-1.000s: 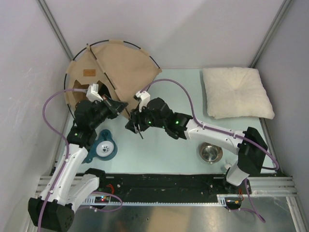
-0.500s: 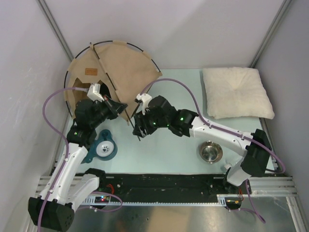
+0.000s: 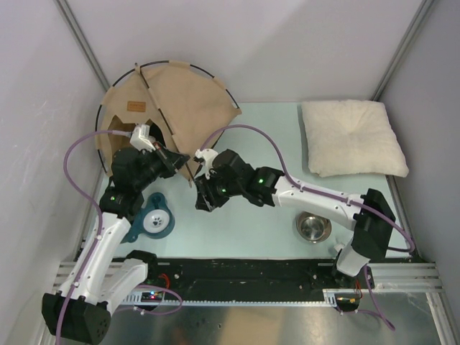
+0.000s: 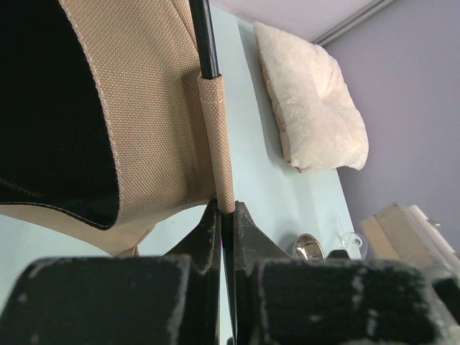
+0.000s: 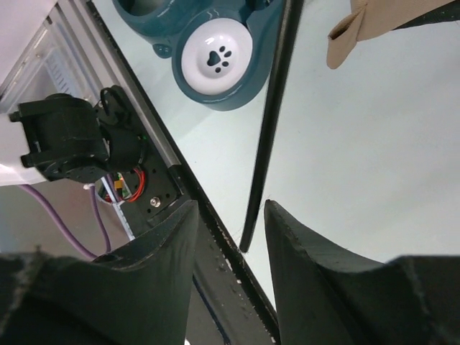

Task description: Set up the pet tent

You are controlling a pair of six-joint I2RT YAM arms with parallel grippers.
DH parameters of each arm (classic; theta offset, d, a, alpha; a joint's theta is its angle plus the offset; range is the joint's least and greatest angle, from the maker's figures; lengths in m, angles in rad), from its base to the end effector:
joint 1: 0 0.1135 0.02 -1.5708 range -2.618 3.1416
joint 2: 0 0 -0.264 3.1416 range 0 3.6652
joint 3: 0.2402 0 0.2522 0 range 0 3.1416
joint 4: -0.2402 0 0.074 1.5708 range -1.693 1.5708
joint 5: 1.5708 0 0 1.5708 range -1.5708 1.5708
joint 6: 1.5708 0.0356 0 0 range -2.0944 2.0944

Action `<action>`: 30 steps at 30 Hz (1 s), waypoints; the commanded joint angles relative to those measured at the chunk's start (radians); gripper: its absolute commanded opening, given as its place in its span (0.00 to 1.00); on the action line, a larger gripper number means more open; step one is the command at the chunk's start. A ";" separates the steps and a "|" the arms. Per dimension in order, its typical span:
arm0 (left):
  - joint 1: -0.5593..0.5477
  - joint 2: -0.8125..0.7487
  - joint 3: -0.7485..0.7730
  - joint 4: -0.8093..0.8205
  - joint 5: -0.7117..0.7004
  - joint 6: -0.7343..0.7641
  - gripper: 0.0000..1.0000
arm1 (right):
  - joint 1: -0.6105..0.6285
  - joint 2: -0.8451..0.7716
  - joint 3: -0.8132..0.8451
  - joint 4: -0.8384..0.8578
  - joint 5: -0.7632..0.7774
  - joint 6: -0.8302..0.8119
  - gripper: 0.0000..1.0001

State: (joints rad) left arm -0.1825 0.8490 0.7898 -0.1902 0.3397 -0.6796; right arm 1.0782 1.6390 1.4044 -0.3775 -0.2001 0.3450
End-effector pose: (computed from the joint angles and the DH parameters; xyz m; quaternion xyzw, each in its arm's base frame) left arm 0.1924 -0.0476 0.3305 -0.0909 0.7798 -0.3740 0.4937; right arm 0.1731 0.3376 0.3157 -0.3595 0.8077 0.3668 0.2897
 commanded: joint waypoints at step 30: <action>0.008 -0.013 0.001 0.030 0.014 0.045 0.05 | -0.024 0.013 0.009 0.175 0.035 0.079 0.00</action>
State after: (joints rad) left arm -0.1822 0.8490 0.7895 -0.1902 0.3439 -0.6712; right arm 1.0599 1.6947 1.4044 -0.2699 -0.1482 0.4046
